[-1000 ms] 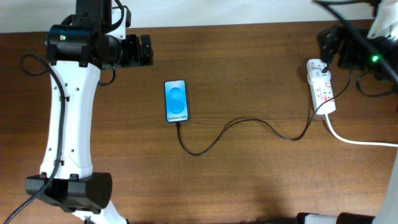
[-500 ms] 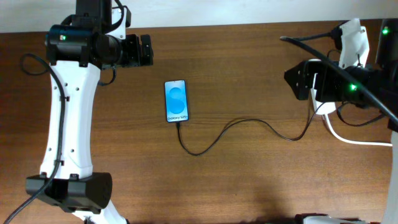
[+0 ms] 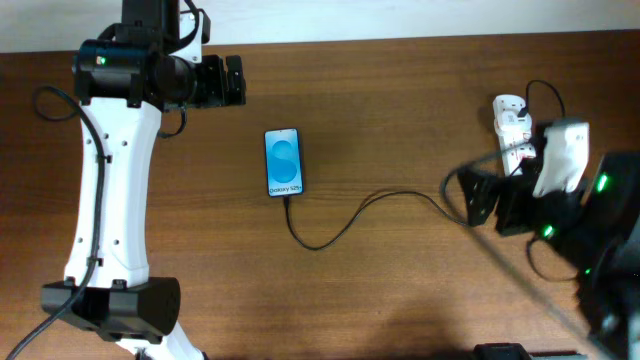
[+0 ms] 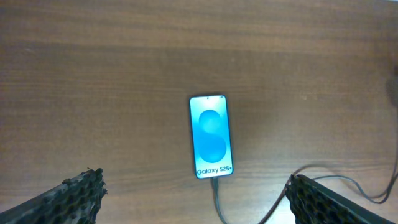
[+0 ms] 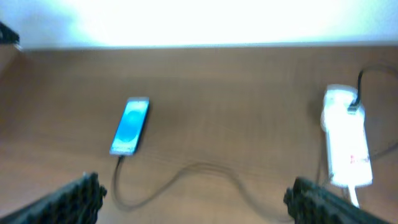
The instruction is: Plug charger to phone and switch on socket
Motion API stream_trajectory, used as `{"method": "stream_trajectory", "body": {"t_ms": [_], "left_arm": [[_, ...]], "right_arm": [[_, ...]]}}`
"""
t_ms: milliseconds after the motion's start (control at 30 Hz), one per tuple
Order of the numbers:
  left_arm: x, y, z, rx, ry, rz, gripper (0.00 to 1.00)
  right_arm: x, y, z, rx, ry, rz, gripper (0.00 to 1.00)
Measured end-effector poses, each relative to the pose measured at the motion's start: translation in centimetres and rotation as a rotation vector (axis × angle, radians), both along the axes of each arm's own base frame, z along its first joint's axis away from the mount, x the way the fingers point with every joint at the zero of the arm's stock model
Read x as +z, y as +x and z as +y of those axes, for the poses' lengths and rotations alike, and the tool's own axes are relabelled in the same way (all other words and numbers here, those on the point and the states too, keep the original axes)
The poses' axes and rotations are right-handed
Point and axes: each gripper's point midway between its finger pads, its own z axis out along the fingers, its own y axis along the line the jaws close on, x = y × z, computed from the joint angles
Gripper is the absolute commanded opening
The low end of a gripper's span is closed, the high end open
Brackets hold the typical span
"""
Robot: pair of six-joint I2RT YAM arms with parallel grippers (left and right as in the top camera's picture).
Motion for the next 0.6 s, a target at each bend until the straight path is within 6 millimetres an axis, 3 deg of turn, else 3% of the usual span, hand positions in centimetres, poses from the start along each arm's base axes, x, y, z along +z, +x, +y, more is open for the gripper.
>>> {"method": "stream_trajectory", "body": {"t_ms": [67, 233, 333, 433, 600], "left_arm": [[0.0, 0.1, 0.1, 0.002, 0.003, -0.003, 0.99], [0.0, 0.0, 0.1, 0.002, 0.003, 0.0, 0.99], [0.0, 0.0, 0.1, 0.002, 0.003, -0.002, 0.99], [0.0, 0.0, 0.1, 0.002, 0.003, -0.002, 0.99], [0.0, 0.0, 0.1, 0.002, 0.003, -0.002, 0.99]], "right_arm": [[-3.4, -0.5, -0.1, -0.003, -0.003, -0.078, 0.98], [-7.7, -1.8, 0.2, 0.01, -0.002, -0.414, 0.98], [-9.5, -2.8, 0.3, 0.017, -0.001, -0.507, 0.98], [-10.9, -3.2, 0.3, 0.016, -0.003, -0.537, 0.98], [-10.9, -2.6, -0.8, -0.051, -0.022, -0.649, 0.98]]}}
